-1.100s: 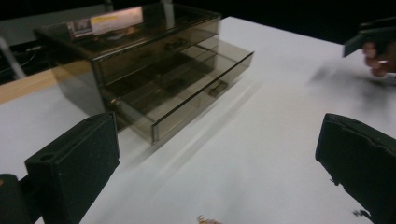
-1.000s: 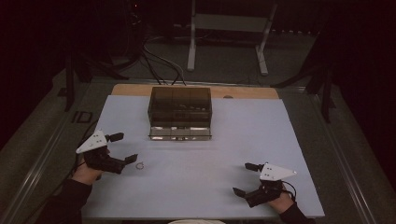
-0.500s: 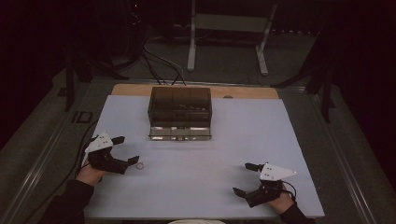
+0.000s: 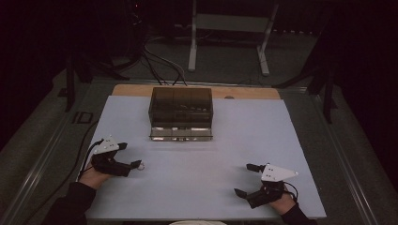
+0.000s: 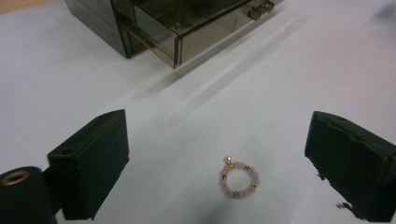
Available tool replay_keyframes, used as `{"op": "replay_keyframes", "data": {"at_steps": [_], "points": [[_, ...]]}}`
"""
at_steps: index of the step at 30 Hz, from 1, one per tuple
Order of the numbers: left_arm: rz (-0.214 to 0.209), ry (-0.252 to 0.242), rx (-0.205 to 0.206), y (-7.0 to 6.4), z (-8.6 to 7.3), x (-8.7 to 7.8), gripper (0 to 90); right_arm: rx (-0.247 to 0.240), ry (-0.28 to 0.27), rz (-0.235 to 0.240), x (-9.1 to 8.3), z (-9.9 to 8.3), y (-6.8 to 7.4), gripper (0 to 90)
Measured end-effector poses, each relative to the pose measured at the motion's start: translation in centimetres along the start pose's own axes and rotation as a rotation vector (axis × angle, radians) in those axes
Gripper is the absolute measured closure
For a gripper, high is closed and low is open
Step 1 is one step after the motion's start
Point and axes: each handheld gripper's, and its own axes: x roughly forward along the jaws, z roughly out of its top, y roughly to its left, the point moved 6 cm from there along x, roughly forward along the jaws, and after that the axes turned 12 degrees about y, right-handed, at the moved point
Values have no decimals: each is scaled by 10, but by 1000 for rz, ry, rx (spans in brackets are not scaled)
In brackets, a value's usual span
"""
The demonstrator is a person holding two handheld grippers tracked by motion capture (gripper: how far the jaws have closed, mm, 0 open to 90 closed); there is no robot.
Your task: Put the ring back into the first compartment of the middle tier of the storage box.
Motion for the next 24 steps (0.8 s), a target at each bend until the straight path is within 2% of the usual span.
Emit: {"op": "replay_keyframes", "data": {"at_steps": [9,13,19,24], "points": [[12,74,27,-3,-5,7,124,1,0,1,0,0,0,0],[7,97,50,-5,-7,9,171,2,0,1,0,0,0,0],[26,124,44,-5,-9,14,315,-1,0,0,1,0,0,0],[20,129,38,-6,-9,16,453,-1,-1,0,1,0,0,0]]}}
